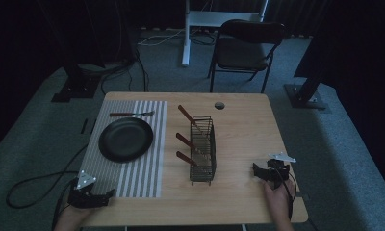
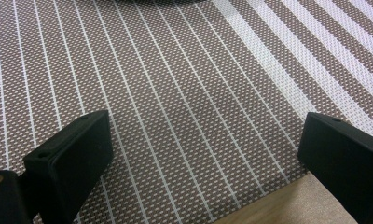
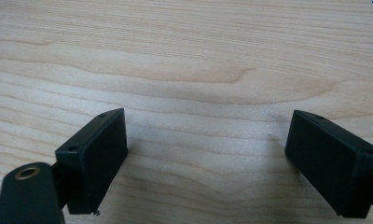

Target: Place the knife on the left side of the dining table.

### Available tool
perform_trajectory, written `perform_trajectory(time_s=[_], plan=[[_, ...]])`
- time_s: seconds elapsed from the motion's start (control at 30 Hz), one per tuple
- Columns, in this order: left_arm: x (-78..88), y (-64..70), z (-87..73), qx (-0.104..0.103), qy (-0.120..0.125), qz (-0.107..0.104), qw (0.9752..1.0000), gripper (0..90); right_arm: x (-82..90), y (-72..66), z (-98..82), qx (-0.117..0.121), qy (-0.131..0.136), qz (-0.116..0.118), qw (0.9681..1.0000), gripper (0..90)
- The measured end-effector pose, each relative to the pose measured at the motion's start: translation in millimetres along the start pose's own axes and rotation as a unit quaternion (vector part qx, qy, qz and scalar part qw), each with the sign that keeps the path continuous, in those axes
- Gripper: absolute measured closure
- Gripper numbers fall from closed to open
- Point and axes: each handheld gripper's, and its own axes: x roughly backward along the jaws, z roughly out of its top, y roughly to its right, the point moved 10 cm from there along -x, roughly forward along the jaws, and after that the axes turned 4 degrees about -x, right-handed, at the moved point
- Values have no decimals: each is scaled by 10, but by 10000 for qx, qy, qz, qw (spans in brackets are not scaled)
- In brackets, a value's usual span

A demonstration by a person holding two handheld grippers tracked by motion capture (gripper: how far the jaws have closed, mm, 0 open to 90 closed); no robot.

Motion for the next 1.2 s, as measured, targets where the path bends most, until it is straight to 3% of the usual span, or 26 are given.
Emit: perform_trajectory(time_s=[0.17,0.2,0.63,1.2], plan=[[8,-5,5,79,1,-56,10000,39,0,0,0,0,0,0,10000,119],[19,14,18,154,24,-182,9997,39,0,0,0,0,1,-1,10000,119],[35,151,117,-25,1,-328,9995,40,0,0,0,-1,0,-1,10000,119],[134,411,428,-290,181,-604,9976,40,0,0,0,0,1,-3,10000,119]])
